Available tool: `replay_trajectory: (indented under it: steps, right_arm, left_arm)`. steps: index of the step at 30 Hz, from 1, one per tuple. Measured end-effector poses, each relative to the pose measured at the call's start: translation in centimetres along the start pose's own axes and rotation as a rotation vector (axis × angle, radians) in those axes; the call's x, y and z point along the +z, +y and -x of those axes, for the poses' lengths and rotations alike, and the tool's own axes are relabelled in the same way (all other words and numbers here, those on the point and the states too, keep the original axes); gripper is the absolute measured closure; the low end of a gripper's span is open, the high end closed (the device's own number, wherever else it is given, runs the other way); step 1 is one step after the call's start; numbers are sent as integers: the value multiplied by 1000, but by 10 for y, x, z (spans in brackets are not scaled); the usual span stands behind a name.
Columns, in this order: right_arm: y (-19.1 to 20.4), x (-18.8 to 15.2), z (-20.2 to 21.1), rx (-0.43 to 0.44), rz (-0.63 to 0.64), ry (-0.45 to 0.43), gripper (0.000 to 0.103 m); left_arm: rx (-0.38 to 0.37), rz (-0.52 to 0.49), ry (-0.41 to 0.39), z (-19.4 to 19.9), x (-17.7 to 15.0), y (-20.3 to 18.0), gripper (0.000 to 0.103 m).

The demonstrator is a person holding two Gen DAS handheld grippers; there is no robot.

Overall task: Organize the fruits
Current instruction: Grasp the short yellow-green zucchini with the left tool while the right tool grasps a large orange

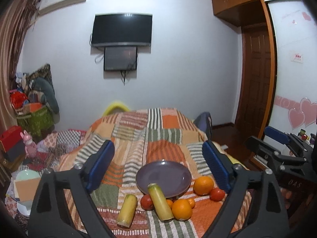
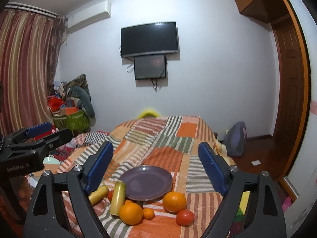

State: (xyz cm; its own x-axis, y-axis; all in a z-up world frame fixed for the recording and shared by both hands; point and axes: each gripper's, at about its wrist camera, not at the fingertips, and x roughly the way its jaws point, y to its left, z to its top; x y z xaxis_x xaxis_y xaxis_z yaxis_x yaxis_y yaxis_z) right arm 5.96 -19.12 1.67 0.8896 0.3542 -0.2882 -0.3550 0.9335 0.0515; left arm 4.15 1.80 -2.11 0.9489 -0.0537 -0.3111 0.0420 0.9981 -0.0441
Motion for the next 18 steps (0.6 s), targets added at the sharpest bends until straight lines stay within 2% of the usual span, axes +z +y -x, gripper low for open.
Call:
replay_trajectory:
  steps: [2,8,18]
  right_arm:
    - [-6,-6,-11,-1,-11,40,30]
    - [-17,-26,-37,-4,-9,154,38]
    - [-17,-57,-72,56,-13,365,38]
  left_arm:
    - [-9,6,52,-15,-3,8,21]
    - [38,-19,197,-62,-23,29,23]
    - [96,-13,496,-133,-82,65,23]
